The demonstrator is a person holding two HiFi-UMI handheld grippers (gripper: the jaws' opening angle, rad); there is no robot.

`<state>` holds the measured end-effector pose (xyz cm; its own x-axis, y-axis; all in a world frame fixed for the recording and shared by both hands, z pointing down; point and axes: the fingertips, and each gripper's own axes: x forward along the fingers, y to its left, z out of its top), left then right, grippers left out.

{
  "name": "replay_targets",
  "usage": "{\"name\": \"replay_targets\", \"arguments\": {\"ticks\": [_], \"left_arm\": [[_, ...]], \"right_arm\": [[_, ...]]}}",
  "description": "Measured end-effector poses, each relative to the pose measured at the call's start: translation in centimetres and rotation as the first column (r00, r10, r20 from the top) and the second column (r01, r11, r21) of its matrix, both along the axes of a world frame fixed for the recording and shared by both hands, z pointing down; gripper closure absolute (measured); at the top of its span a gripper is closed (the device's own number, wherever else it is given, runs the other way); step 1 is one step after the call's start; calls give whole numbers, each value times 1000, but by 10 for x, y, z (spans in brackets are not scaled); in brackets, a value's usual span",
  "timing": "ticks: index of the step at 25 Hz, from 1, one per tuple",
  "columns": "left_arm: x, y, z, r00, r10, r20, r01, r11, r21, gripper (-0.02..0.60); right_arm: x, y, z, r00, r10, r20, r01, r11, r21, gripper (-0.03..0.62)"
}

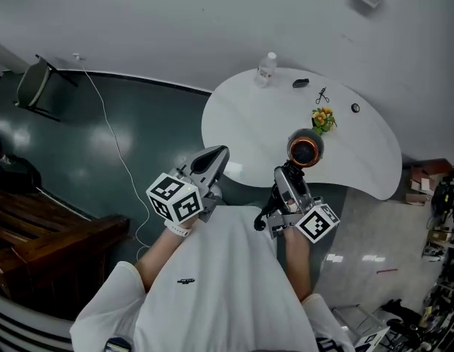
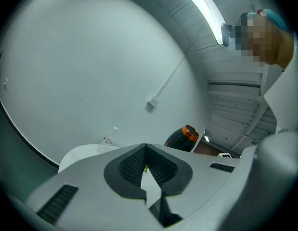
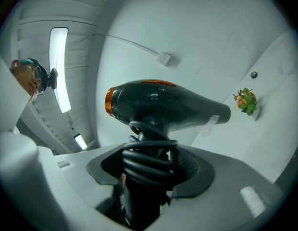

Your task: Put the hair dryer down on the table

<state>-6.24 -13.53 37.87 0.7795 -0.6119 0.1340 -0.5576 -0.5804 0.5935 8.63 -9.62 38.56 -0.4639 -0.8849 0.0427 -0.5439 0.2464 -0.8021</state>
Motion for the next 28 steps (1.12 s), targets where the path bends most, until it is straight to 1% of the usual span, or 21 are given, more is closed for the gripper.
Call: {"name": "replay_targets", "arguments": {"ticks": [3, 7, 12, 21, 28], "left_arm": [[-2, 0, 5, 1000, 26, -8, -26, 999, -21, 580], [-9, -2, 13, 1000, 29, -7, -30, 998, -49, 580], [-15, -12, 21, 1000, 5, -15, -6, 997, -77, 580], [-27, -23, 40, 1000, -11, -4, 10, 993, -119, 580], [-43, -27, 57, 998, -58, 0, 57, 985, -160, 580]], "right_arm": [[-6, 1, 9, 999, 29, 13, -28, 999, -36, 310], [-12, 0, 16, 1000, 24, -1, -24, 997, -74, 310], [-16, -14, 25, 998, -13, -57, 7, 995, -104, 310], [-41, -39, 45, 996, -76, -53, 67, 987, -146, 310], [-56, -56, 65, 975, -170, -141, 146, 975, -168, 310]]}}
